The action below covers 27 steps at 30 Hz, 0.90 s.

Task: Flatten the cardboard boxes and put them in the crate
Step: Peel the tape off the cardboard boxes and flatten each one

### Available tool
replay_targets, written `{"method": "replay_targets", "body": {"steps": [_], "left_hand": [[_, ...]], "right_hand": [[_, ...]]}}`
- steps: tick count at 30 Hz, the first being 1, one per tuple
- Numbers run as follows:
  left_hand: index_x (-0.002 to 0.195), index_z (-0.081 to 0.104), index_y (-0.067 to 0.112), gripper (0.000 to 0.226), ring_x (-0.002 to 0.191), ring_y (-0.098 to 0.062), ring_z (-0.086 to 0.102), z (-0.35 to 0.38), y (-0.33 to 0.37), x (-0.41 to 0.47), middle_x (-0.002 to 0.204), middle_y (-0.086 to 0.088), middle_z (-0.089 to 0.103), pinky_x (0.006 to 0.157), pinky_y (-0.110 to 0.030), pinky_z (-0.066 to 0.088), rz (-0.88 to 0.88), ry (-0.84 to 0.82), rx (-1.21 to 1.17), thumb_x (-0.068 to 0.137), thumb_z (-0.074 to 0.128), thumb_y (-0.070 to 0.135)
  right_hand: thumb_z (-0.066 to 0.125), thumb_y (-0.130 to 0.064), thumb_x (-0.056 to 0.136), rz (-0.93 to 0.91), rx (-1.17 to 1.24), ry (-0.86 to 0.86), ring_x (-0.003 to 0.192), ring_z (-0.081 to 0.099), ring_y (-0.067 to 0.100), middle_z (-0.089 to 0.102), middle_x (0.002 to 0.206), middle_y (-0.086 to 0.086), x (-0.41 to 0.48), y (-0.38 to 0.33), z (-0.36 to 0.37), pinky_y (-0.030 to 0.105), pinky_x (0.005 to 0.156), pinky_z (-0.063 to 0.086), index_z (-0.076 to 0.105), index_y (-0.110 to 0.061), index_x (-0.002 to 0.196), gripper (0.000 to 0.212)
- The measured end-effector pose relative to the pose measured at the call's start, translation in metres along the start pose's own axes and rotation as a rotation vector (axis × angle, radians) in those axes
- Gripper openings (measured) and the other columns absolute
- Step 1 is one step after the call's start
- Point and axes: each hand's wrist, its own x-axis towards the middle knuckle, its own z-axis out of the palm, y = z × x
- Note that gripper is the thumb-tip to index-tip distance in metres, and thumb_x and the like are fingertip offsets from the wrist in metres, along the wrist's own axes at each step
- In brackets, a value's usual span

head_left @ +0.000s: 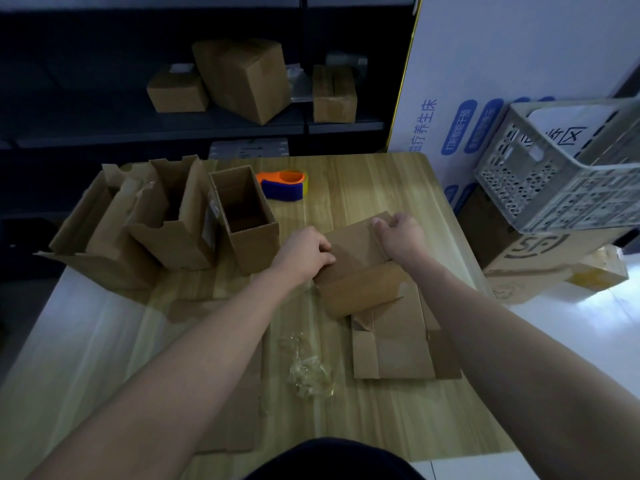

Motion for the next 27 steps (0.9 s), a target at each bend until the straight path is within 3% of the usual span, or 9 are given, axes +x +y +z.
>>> {"method": "replay_targets", "body": {"steps": [3,6,8,12,17,20,24,27], "left_hand": [[0.104,0.071,0.011,0.020,0.080,-0.009,0.053,0.002,0.005,-0.001,0.102,-0.003,0.067,0.076,-0.023,0.042,0.006,0.015,0.072,0.088,0.063,0.020],[0.100,0.070,0.010,0.016,0.088,-0.016,0.062,0.006,0.012,-0.004,0.098,-0.006,0.066,0.083,-0.029,0.050,0.032,0.016,0.161,0.092,0.057,0.017],[0.098,0.068,0.007,0.018,0.093,-0.022,0.063,0.008,0.016,-0.008,0.099,-0.011,0.065,0.085,-0.034,0.052,0.094,0.020,0.263,0.095,0.051,0.008],[0.102,0.064,0.005,0.021,0.104,-0.025,0.056,0.009,0.012,-0.011,0.106,-0.013,0.060,0.090,-0.034,0.045,0.222,0.005,0.366,0.095,0.045,-0.001],[0.101,0.061,0.004,0.019,0.104,-0.025,0.054,0.004,0.014,-0.009,0.104,-0.014,0.060,0.091,-0.037,0.047,0.231,-0.034,0.408,0.095,0.043,0.001],[0.093,0.060,0.005,0.014,0.096,-0.025,0.057,0.001,0.016,-0.007,0.097,-0.013,0.060,0.084,-0.036,0.050,0.177,-0.078,0.375,0.092,0.047,0.000],[0.089,0.058,0.015,0.003,0.079,-0.013,0.058,-0.006,0.003,-0.002,0.089,-0.003,0.060,0.067,-0.026,0.048,0.011,-0.115,0.159,0.091,0.056,0.014],[0.087,0.060,0.025,0.008,0.081,-0.005,0.055,-0.013,-0.008,-0.003,0.089,0.007,0.060,0.063,-0.021,0.041,-0.032,-0.187,-0.086,0.085,0.067,0.026]], "right_hand": [[0.053,-0.042,0.093,0.006,-0.008,-0.003,0.108,0.055,0.035,0.061,0.112,0.018,0.002,0.000,0.001,0.036,0.080,0.043,0.053,0.002,0.122,0.052],[0.054,-0.042,0.093,0.013,-0.023,-0.002,0.097,0.057,0.033,0.058,0.092,0.011,0.003,0.001,0.001,0.031,0.070,0.039,0.056,-0.003,0.103,0.041],[0.054,-0.042,0.092,0.011,-0.026,0.002,0.095,0.057,0.033,0.058,0.090,0.011,0.003,0.001,0.001,0.032,0.069,0.039,0.054,-0.004,0.096,0.037],[0.054,-0.042,0.092,-0.006,-0.020,-0.005,0.099,0.057,0.034,0.062,0.102,0.016,0.002,0.001,0.002,0.033,0.073,0.043,0.056,0.000,0.110,0.046],[0.053,-0.042,0.093,-0.008,-0.027,-0.005,0.099,0.057,0.035,0.059,0.095,0.013,0.002,0.001,0.002,0.034,0.072,0.043,0.056,-0.002,0.107,0.043],[0.053,-0.042,0.093,-0.010,-0.018,-0.009,0.108,0.055,0.034,0.060,0.113,0.016,0.000,0.000,0.002,0.036,0.081,0.045,0.051,0.000,0.125,0.053],[0.053,-0.043,0.093,-0.004,0.002,-0.004,0.107,0.055,0.032,0.059,0.112,0.014,-0.003,0.003,0.002,0.031,0.075,0.041,0.049,-0.001,0.127,0.054],[0.053,-0.043,0.093,-0.006,0.006,-0.003,0.108,0.054,0.032,0.059,0.117,0.016,-0.003,0.003,0.002,0.030,0.076,0.040,0.050,0.000,0.127,0.055]]}}
